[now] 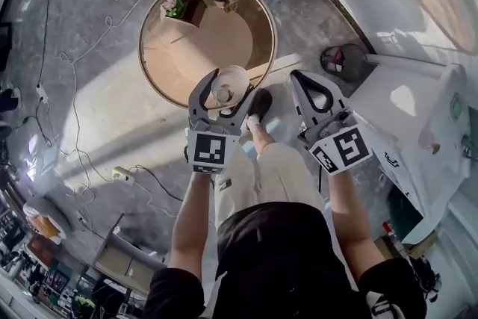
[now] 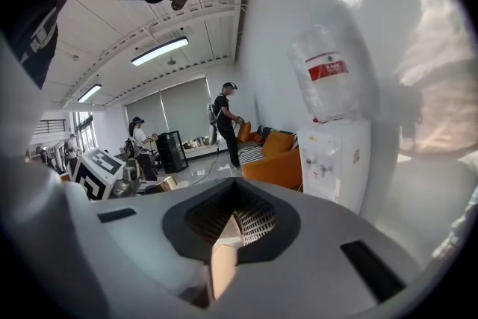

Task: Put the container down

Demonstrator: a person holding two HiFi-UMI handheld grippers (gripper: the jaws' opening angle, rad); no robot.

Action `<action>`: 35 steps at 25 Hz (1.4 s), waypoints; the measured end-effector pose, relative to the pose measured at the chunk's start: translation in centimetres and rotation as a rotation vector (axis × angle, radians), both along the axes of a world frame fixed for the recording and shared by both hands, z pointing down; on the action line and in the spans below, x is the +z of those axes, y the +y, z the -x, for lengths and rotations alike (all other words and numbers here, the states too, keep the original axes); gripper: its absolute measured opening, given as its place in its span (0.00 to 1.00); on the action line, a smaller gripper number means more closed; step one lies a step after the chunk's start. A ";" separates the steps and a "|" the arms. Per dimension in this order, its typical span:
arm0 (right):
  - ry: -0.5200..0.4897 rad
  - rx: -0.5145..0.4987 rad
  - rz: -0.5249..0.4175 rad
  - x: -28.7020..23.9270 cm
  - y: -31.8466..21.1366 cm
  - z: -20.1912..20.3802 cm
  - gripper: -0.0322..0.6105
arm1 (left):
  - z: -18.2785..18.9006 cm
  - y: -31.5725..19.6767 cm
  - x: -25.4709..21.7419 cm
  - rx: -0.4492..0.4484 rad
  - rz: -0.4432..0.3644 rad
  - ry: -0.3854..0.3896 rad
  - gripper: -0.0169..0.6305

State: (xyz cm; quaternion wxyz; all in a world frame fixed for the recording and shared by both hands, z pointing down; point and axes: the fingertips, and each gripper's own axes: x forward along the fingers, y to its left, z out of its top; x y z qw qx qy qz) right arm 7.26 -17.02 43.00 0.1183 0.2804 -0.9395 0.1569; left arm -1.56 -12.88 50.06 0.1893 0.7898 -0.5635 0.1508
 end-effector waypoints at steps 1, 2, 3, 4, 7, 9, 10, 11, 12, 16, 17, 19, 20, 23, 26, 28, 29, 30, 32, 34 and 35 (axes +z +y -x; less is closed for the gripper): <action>0.002 0.002 0.008 0.7 -0.1 0.2 0.05 | 0.1 -0.2 0.8 0.000 0.002 0.001 0.56; 0.003 0.005 0.016 1.3 -0.1 0.3 0.05 | 0.1 -0.3 1.5 0.001 0.001 0.002 0.56; 0.003 0.009 0.024 1.9 -0.1 0.4 0.05 | 0.1 -0.3 2.2 0.002 -0.001 0.003 0.56; 0.002 0.013 0.033 2.5 -0.2 0.4 0.05 | 0.1 -0.3 2.9 0.004 0.001 0.005 0.56; 0.002 0.019 0.054 4.3 -0.3 0.5 0.05 | 0.0 -0.5 5.2 0.008 0.015 0.006 0.56; 0.005 0.020 0.060 5.6 -0.5 0.6 0.05 | 0.0 -0.8 6.8 0.006 0.024 0.004 0.56; 0.007 0.022 0.063 6.2 -0.6 0.8 0.05 | 0.2 -1.0 7.7 0.004 0.028 0.002 0.56; 0.010 0.023 0.066 6.9 -0.8 0.9 0.05 | 0.4 -1.3 8.5 0.002 0.030 0.000 0.56; 0.012 0.025 0.070 7.5 -0.9 1.0 0.05 | 0.5 -1.6 9.4 -0.001 0.032 0.002 0.56; 0.015 0.039 0.089 9.8 -1.4 1.4 0.05 | 0.8 -2.7 12.4 0.004 0.028 0.038 0.56; 0.016 0.044 0.093 10.3 -1.5 1.6 0.05 | 0.9 -3.0 13.0 0.017 0.020 0.029 0.56; 0.018 0.056 0.102 11.2 -1.7 2.0 0.05 | 1.0 -3.5 14.1 0.058 -0.001 -0.004 0.56; 0.020 0.061 0.106 11.5 -1.8 2.3 0.05 | 1.0 -3.7 14.8 0.073 -0.005 -0.015 0.56; 0.028 0.079 0.114 12.6 -2.1 2.9 0.05 | 1.2 -4.3 17.0 0.095 0.009 -0.037 0.56; 0.033 0.095 0.125 13.7 -2.4 3.2 0.05 | 1.2 -4.9 19.4 0.113 0.033 -0.063 0.56; 0.038 0.103 0.132 14.5 -2.6 3.4 0.05 | 1.0 -5.4 21.1 0.124 0.051 -0.069 0.56; 0.038 0.106 0.137 14.8 -2.6 3.5 0.05 | 1.0 -5.6 21.8 0.131 0.057 -0.073 0.56; 0.038 0.109 0.143 15.2 -2.6 3.8 0.05 | 1.1 -5.8 22.6 0.137 0.060 -0.079 0.56; 0.038 0.116 0.155 15.9 -2.7 4.3 0.05 | 1.4 -6.4 23.9 0.145 0.063 -0.092 0.56; 0.042 0.122 0.167 16.6 -2.7 4.6 0.05 | 1.6 -7.0 25.2 0.146 0.066 -0.098 0.56; 0.044 0.125 0.172 17.0 -2.7 4.8 0.05 | 1.7 -7.3 25.8 0.146 0.070 -0.097 0.56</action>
